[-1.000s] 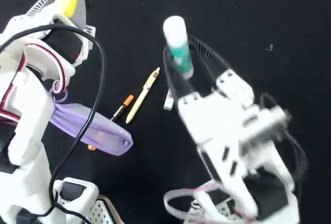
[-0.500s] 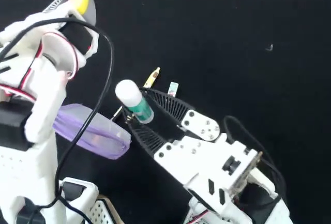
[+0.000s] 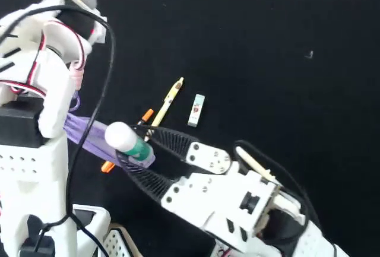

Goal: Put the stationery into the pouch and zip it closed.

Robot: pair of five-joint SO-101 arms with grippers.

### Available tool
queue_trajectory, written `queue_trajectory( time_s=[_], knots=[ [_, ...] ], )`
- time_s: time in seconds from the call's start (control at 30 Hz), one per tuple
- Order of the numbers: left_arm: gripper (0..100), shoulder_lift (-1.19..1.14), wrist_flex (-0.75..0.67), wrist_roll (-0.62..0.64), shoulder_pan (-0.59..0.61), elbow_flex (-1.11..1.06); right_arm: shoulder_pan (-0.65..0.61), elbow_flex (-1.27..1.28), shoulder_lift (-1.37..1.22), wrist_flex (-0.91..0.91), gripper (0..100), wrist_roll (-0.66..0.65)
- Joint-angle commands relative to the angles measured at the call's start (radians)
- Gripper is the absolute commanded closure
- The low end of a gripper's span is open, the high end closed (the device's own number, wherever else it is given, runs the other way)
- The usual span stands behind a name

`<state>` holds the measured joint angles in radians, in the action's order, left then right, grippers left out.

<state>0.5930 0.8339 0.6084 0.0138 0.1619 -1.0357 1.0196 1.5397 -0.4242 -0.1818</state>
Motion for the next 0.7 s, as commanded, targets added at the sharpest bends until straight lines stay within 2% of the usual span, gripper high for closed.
queue_trajectory(
  time_s=[0.0,0.27,0.47,0.67],
  knots=[
    [97,0.012,-0.021,0.061,0.031,0.002,-0.04,0.053,0.005,0.092,98.8,0.0],
    [97,0.006,-0.021,0.166,0.104,0.001,-0.048,0.16,0.005,0.195,98.8,0.0],
    [97,0.005,-0.021,0.172,0.108,0.001,-0.044,0.231,0.005,0.209,98.8,0.0],
    [97,0.003,-0.021,0.172,0.108,0.001,-0.041,0.38,0.005,0.361,98.8,-0.023]
  ],
)
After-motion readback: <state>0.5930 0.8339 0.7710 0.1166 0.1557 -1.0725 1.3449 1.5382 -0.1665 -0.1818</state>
